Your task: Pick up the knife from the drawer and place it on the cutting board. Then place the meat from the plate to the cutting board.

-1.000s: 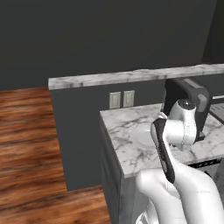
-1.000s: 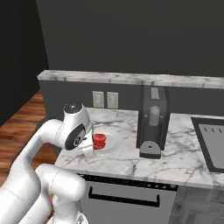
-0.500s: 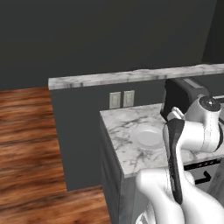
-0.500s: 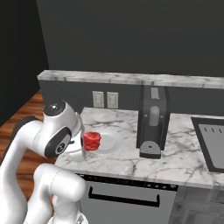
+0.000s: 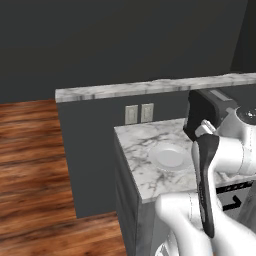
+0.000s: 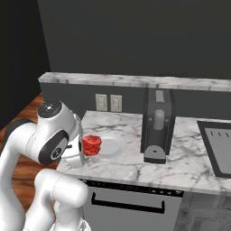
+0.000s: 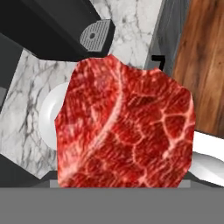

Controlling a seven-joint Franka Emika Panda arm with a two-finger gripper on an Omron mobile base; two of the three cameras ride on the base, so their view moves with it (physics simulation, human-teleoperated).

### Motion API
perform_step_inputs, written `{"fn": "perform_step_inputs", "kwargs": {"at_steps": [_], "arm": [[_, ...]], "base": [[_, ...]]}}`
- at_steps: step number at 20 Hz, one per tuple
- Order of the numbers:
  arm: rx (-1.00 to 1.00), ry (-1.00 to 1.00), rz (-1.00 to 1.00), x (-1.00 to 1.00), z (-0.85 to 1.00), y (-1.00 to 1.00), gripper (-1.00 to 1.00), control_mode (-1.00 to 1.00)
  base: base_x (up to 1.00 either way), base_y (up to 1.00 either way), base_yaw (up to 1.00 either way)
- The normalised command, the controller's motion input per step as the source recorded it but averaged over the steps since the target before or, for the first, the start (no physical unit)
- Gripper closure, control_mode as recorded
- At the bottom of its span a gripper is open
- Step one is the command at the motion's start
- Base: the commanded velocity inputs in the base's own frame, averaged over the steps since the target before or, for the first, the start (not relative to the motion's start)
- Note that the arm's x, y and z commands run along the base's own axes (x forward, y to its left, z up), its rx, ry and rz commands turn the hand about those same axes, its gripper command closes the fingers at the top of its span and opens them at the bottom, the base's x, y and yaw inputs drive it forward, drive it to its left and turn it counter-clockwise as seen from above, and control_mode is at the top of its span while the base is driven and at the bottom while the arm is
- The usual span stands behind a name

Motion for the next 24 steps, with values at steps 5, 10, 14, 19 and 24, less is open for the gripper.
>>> {"fn": "perform_step_inputs", "kwargs": {"at_steps": [5, 10, 14, 19, 24], "arm": [[0.00, -0.09, -0.01, -0.60, -0.01, -0.12, 1.00, -1.00], [0.00, -0.07, -0.02, -0.40, -0.03, -0.13, 1.00, 1.00], [0.00, 0.00, 0.00, 0.00, 0.00, 0.00, 1.00, 1.00], [0.00, 0.00, 0.00, 0.00, 0.00, 0.00, 1.00, 1.00], [0.00, 0.00, 0.00, 0.00, 0.00, 0.00, 1.00, 1.00]], "base": [[0.00, 0.00, 0.00], [-0.60, -0.21, -0.03], [-1.00, -0.37, -0.06], [-1.00, -0.32, -0.06], [-0.88, -0.48, -0.07]]}}
